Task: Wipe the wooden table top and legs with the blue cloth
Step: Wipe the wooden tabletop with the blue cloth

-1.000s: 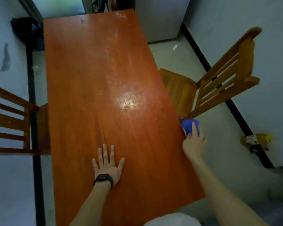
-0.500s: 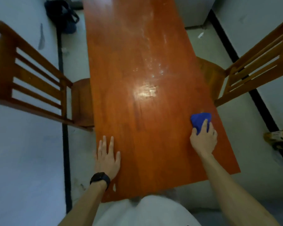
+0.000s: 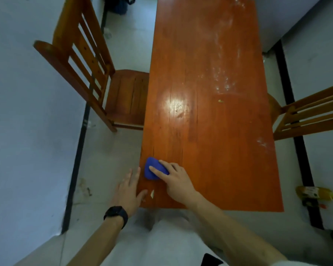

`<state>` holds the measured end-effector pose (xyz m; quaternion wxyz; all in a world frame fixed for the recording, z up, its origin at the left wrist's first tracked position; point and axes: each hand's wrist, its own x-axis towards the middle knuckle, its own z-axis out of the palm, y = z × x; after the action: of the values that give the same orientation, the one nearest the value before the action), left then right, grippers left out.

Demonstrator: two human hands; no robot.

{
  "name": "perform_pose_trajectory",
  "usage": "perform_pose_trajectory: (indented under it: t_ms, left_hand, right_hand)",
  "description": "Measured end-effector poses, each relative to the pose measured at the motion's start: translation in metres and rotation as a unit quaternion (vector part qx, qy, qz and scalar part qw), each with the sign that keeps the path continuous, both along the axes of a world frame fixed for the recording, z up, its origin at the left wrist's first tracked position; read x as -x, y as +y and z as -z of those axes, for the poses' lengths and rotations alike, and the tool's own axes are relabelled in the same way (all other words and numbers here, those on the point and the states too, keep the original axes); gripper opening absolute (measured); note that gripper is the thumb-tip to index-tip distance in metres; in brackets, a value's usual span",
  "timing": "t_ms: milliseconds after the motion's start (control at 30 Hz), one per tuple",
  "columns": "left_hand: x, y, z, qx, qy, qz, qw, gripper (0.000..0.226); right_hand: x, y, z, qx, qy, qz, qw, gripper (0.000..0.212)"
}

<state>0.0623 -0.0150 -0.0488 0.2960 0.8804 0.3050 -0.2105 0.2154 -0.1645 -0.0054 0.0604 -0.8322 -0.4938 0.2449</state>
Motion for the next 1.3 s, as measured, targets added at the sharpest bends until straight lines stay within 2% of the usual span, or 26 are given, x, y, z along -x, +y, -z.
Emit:
perform_pose_trajectory:
  t_ms: [67,100,133,167,233,267,300,333,400,433,533,600,667,733,767,867,900,933,967,1000,1100,1133,1167,1200,1233,1300]
  left_hand:
    - [-0.002,0.001,0.000,-0.014,0.003,0.014,1.000,0.091]
    - [-0.005,0.000,-0.003,-0.023,0.001,0.029,0.999,0.092]
    - [-0.007,-0.002,-0.005,-0.030,-0.006,0.045,0.999,0.091]
    - [-0.009,-0.004,-0.009,-0.037,-0.012,0.062,0.997,0.090]
    - [-0.015,-0.004,-0.013,-0.048,-0.028,0.093,0.994,0.085]
    - [-0.019,-0.006,-0.014,-0.053,-0.044,0.109,0.992,0.082]
    - [-0.023,-0.009,-0.014,-0.057,-0.055,0.127,0.989,0.079]
    - [-0.028,-0.012,-0.014,-0.060,-0.058,0.143,0.986,0.077]
    - [-0.040,-0.020,-0.013,-0.065,-0.043,0.161,0.984,0.077]
    - [-0.047,-0.025,-0.015,-0.070,-0.035,0.168,0.983,0.077]
    - [-0.067,-0.037,-0.021,-0.078,-0.026,0.185,0.979,0.075]
    - [-0.080,-0.043,-0.024,-0.075,-0.023,0.193,0.978,0.075]
    - [-0.096,-0.050,-0.030,-0.079,-0.012,0.213,0.974,0.072]
    - [-0.113,-0.057,-0.037,-0.081,0.006,0.235,0.969,0.068]
    - [-0.122,-0.062,-0.040,-0.083,0.013,0.245,0.966,0.067]
    - [-0.147,-0.080,-0.043,-0.084,0.021,0.255,0.963,0.066]
    - [-0.157,-0.087,-0.041,-0.082,0.020,0.255,0.963,0.066]
    - [-0.166,-0.094,-0.040,-0.081,0.021,0.254,0.964,0.065]
    - [-0.176,-0.100,-0.038,-0.082,0.023,0.254,0.964,0.065]
    - [-0.188,-0.109,-0.037,-0.084,0.025,0.255,0.963,0.065]
    - [-0.225,-0.135,-0.033,-0.090,0.024,0.255,0.963,0.065]
    - [-0.237,-0.142,-0.032,-0.095,0.017,0.250,0.964,0.064]
    - [-0.250,-0.149,-0.031,-0.100,0.008,0.244,0.965,0.064]
    - [-0.264,-0.154,-0.031,-0.105,0.002,0.240,0.965,0.063]
    - [-0.279,-0.159,-0.030,-0.107,0.001,0.237,0.966,0.063]
    - [-0.304,-0.164,-0.026,-0.105,0.023,0.232,0.967,0.061]
  right_hand:
    - [-0.028,-0.033,0.011,0.021,-0.074,-0.001,0.997,0.092]
    - [-0.042,-0.054,0.015,0.044,-0.110,0.053,0.992,0.094]
    - [-0.055,-0.075,0.013,0.073,-0.132,0.157,0.976,0.094]
    - [-0.065,-0.094,0.010,0.104,-0.142,0.296,0.939,0.091]
    - [-0.080,-0.122,-0.001,0.156,-0.080,0.552,0.815,0.084]
    - [-0.083,-0.129,-0.005,0.160,-0.031,0.624,0.764,0.083]
    - [-0.081,-0.129,-0.007,0.149,-0.011,0.649,0.746,0.082]
    - [-0.075,-0.125,-0.006,0.113,-0.036,0.635,0.763,0.080]
    - [-0.051,-0.108,0.000,0.009,-0.131,0.528,0.839,0.075]
    - [-0.038,-0.097,0.002,-0.018,-0.141,0.469,0.872,0.072]
    - [-0.003,-0.070,0.013,-0.020,-0.121,0.283,0.951,0.074]
    - [0.005,-0.070,0.020,-0.010,-0.115,0.184,0.976,0.076]
    - [-0.010,-0.095,0.027,-0.028,-0.130,0.171,0.976,0.077]
    - [-0.037,-0.137,0.031,-0.005,-0.148,0.265,0.953,0.076]
    - [-0.053,-0.162,0.030,0.017,-0.148,0.358,0.922,0.074]
    - [-0.103,-0.233,0.018,0.064,-0.116,0.635,0.761,0.071]
    - [-0.116,-0.245,0.012,0.059,-0.092,0.685,0.720,0.069]
    - [-0.125,-0.247,0.010,0.043,-0.088,0.707,0.700,0.067]
    - [-0.129,-0.240,0.008,0.019,-0.103,0.702,0.705,0.064]
    - [-0.131,-0.230,0.006,-0.009,-0.118,0.672,0.731,0.062]
    - [-0.111,-0.197,0.019,-0.058,-0.123,0.465,0.875,0.069]
    - [-0.103,-0.195,0.027,-0.063,-0.118,0.381,0.915,0.073]
    - [-0.105,-0.204,0.033,-0.059,-0.113,0.319,0.939,0.075]
    - [-0.117,-0.219,0.037,-0.058,-0.116,0.302,0.944,0.077]
    - [-0.135,-0.236,0.037,-0.045,-0.127,0.338,0.932,0.077]
    - [-0.179,-0.269,0.029,0.012,-0.126,0.506,0.853,0.076]
